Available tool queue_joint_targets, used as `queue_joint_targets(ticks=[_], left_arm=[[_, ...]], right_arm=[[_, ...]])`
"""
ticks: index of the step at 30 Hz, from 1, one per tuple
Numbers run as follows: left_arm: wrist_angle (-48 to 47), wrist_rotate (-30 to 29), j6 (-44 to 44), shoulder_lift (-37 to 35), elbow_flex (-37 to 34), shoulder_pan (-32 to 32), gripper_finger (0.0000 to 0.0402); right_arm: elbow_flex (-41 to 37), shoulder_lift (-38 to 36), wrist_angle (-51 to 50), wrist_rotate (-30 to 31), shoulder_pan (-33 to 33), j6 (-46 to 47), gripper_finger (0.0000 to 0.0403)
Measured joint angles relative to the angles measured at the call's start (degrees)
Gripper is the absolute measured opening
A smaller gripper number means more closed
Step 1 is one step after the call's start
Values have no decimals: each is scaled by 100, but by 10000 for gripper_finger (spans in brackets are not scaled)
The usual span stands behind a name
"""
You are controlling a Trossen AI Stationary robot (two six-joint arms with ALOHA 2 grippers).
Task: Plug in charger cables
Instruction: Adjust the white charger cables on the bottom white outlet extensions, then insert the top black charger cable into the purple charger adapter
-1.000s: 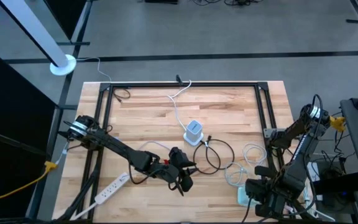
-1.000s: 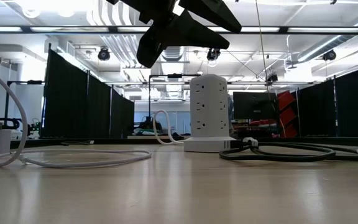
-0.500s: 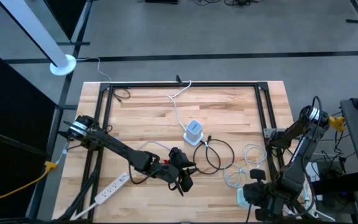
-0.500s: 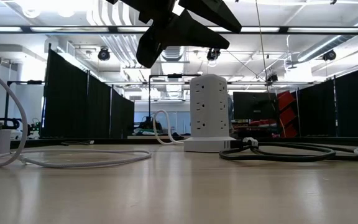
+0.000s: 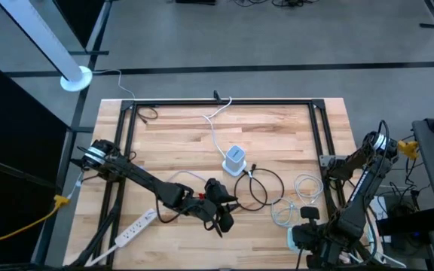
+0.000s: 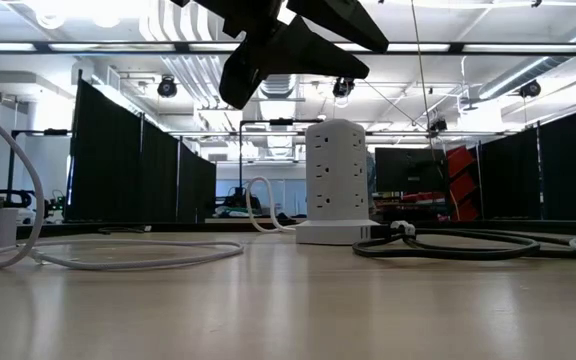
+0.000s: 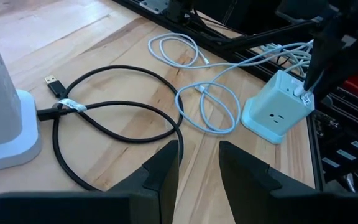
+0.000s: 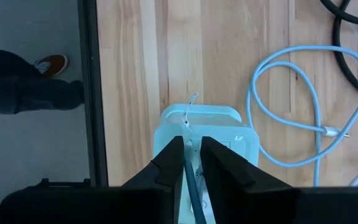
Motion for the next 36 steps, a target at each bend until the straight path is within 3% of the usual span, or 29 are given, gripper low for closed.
queue_joint_targets(ticks=[12,28,36], left_arm=[[-91,0,1,0,1,0,103],[-315,33,198,-12,2,4,103],[-729,114,400,-792,2,-35,103]], right_arm=[[-80,24,20,265,-20,-10,39],[868,11,-684,444,-73,93,109],[1297,-2,-1283,1099,-423,-420,144]])
